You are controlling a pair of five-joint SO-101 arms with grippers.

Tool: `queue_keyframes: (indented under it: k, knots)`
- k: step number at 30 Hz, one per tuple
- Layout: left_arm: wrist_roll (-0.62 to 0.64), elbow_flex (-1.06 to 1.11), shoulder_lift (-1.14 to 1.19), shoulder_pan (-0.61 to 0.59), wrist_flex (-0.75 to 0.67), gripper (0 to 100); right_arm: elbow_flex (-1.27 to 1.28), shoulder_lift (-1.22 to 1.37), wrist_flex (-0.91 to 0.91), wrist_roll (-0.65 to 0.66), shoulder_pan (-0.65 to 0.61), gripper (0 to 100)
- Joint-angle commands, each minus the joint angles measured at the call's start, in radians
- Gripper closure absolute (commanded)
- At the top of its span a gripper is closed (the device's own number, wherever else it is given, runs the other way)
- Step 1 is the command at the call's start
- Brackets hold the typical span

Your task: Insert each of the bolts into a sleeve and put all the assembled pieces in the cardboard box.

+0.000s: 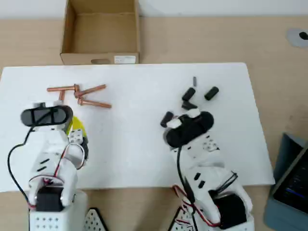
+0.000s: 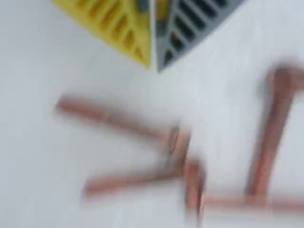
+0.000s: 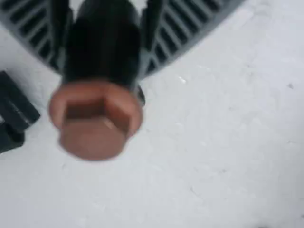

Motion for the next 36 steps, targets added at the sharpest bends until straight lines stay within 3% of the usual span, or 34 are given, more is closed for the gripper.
queue_keyframes:
  k: [1,17,36]
  knots:
    - [-0.005,0.081,-0.010,-0.020,0.000,100,-0.122,-0.007,0.020,-0.009,0.024,98.9]
    - [0.000,0.176,-0.010,-0.055,-0.003,100,-0.820,0.966,-0.130,-0.103,0.024,98.9]
    - [0.000,0.176,-0.010,-0.052,-0.002,100,-1.730,2.098,-0.479,0.003,-0.010,98.8]
